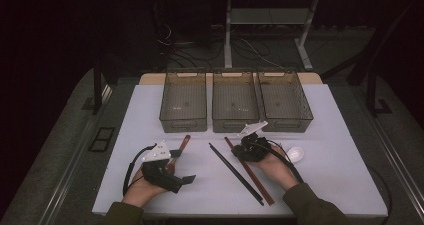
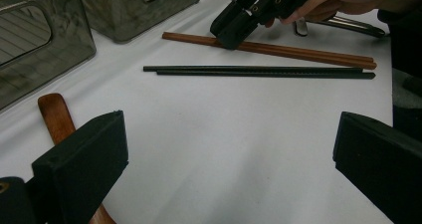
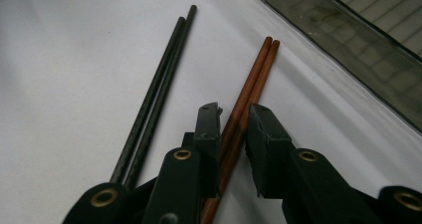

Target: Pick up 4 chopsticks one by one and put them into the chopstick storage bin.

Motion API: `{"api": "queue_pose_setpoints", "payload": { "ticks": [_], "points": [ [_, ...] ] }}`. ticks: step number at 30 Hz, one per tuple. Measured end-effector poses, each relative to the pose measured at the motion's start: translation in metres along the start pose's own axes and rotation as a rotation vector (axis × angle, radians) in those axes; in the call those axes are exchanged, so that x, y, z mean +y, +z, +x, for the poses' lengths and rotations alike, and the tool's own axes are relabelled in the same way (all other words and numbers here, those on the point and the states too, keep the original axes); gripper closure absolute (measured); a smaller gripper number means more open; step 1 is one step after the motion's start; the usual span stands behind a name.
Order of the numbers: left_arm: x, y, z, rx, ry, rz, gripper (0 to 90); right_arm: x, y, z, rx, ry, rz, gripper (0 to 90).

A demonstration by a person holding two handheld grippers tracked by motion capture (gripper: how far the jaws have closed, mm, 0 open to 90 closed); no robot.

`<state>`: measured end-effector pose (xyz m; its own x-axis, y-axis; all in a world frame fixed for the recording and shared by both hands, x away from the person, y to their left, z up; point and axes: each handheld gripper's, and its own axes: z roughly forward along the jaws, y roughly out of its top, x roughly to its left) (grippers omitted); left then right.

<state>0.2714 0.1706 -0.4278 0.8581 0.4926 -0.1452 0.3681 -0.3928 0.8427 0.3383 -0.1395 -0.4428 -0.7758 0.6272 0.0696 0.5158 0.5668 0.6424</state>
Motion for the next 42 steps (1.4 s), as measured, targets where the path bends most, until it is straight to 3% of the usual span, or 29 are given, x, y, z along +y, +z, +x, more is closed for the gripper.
{"api": "queue_pose_setpoints", "payload": {
  "ticks": [5, 10, 16, 21, 27, 35, 42],
  "points": [
    [0.000, 0.000, 0.000, 0.000, -0.001, -0.001, 0.4, 0.002, 0.002, 0.003, 0.000, -0.011, -0.001, 75.6],
    [0.000, 0.000, -0.001, -0.001, 0.000, 0.000, 0.4, 0.001, -0.001, 0.004, 0.001, -0.017, 0.002, 69.4],
    [0.000, 0.000, -0.001, -0.001, -0.003, -0.003, 0.4, -0.005, -0.023, 0.003, 0.030, 0.010, -0.034, 65.2],
    [0.000, -0.001, -0.001, 0.000, 0.000, -0.004, 0.4, -0.019, -0.045, 0.009, 0.052, 0.016, -0.036, 64.2],
    [-0.001, -0.001, -0.001, 0.002, -0.001, -0.001, 0.5, -0.033, -0.058, 0.017, 0.059, 0.007, -0.023, 64.0],
    [-0.001, -0.001, -0.002, 0.006, 0.002, 0.001, 0.4, -0.070, -0.077, 0.026, 0.056, 0.006, 0.021, 64.4],
    [-0.001, -0.001, -0.002, 0.011, 0.007, 0.011, 0.4, -0.089, -0.088, 0.034, 0.064, 0.003, 0.032, 65.0]
  ]
}}
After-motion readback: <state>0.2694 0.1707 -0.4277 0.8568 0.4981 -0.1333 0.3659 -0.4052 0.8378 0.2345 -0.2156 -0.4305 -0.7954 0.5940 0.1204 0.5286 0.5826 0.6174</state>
